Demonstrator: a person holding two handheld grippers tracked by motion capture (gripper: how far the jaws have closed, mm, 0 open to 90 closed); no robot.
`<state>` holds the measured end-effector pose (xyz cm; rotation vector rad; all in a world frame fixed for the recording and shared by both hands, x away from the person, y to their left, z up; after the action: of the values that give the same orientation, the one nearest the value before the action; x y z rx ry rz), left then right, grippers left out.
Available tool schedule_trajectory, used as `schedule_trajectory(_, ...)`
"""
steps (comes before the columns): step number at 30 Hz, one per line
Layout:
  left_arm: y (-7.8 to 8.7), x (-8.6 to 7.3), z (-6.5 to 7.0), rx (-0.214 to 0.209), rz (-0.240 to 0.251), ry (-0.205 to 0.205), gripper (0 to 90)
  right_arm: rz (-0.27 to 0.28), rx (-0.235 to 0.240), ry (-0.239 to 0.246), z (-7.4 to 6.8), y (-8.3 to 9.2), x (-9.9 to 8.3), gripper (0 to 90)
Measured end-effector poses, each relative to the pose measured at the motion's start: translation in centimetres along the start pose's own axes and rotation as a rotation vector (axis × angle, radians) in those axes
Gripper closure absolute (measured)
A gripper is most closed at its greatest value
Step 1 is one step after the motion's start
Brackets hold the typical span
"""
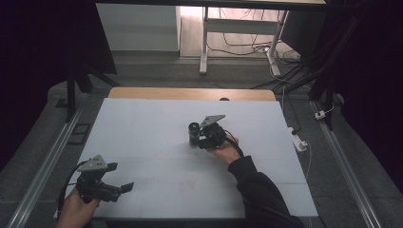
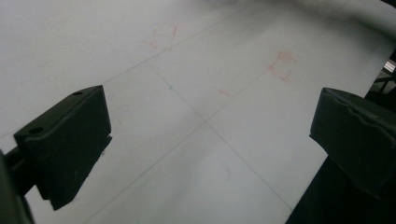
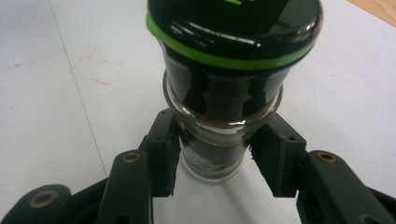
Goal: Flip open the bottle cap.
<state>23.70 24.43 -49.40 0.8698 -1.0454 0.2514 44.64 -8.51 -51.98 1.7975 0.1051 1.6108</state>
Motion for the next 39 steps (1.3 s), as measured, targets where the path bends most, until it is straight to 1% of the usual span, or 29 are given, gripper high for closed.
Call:
schedule_trajectory(1, -0.3, 0.2, 0.0, -0.003, 0.009, -0.006, 0.0, 0.000, 0.000, 0.000, 0.0, 0.0, 0.0, 53.1)
schedule_trajectory(4, -0.7, 0.5, 0.0, -0.006, 0.013, -0.018, 0.0, -0.002, 0.000, 0.001, 0.0, 0.0, 0.0, 53.1)
schedule_trajectory(7, -1.7, 1.3, -0.1, -0.007, 0.010, -0.053, 0.0, -0.004, 0.000, 0.001, 0.0, 0.0, 0.0, 53.1)
schedule_trajectory(8, -1.7, 1.3, -0.1, -0.007, 0.010, -0.053, 0.0, -0.004, 0.000, 0.001, 0.0, 0.0, 0.0, 53.1)
schedule_trajectory(11, -2.6, 2.2, -0.2, -0.026, 0.015, -0.042, 0.0, -0.006, 0.000, 0.001, 0.0, 0.0, 0.0, 53.2)
schedule_trajectory(15, -3.2, 2.8, -0.4, -0.029, 0.007, -0.043, 0.0, -0.005, 0.001, 0.000, 0.0, 0.0, 0.1, 53.1)
schedule_trajectory(18, -3.9, 3.5, -0.6, -0.027, -0.012, -0.062, 0.0, -0.006, 0.001, 0.002, 0.0, 0.0, 0.1, 53.2)
schedule_trajectory(23, -5.3, 4.7, -0.6, -0.044, -0.011, -0.071, 0.0, -0.006, 0.002, 0.004, 0.0, 0.0, 0.1, 53.1)
schedule_trajectory(30, -7.5, 6.1, -0.1, -0.059, -0.023, -0.107, 0.0, -0.006, 0.002, 0.004, 0.0, 0.0, 0.1, 53.1)
schedule_trajectory(32, -8.1, 6.4, 0.1, -0.058, -0.033, -0.116, 0.0, -0.007, 0.002, 0.005, 0.0, 0.0, 0.1, 53.1)
schedule_trajectory(35, -8.9, 7.0, 0.2, -0.051, -0.027, -0.132, 0.0, -0.007, 0.003, 0.005, 0.0, 0.0, 0.1, 53.1)
schedule_trajectory(37, -9.4, 7.4, 0.2, -0.057, -0.016, -0.128, 0.0, -0.007, 0.003, 0.005, 0.0, 0.0, 0.1, 53.1)
schedule_trajectory(39, -9.8, 7.9, 0.0, -0.073, -0.003, -0.119, 0.0, -0.007, 0.004, 0.003, 0.0, 0.0, 0.1, 53.2)
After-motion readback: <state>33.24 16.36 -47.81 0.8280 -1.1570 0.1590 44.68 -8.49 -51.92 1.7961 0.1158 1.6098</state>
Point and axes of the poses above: each handheld gripper's, and its own axes: y roughly backward along the jaws, x roughly out of its top, z roughly to its right, the point moved 2 cm from there along -y, roughly forward along the jaws, and after that the axes turned 9 degrees about z, right-handed, at the moved point
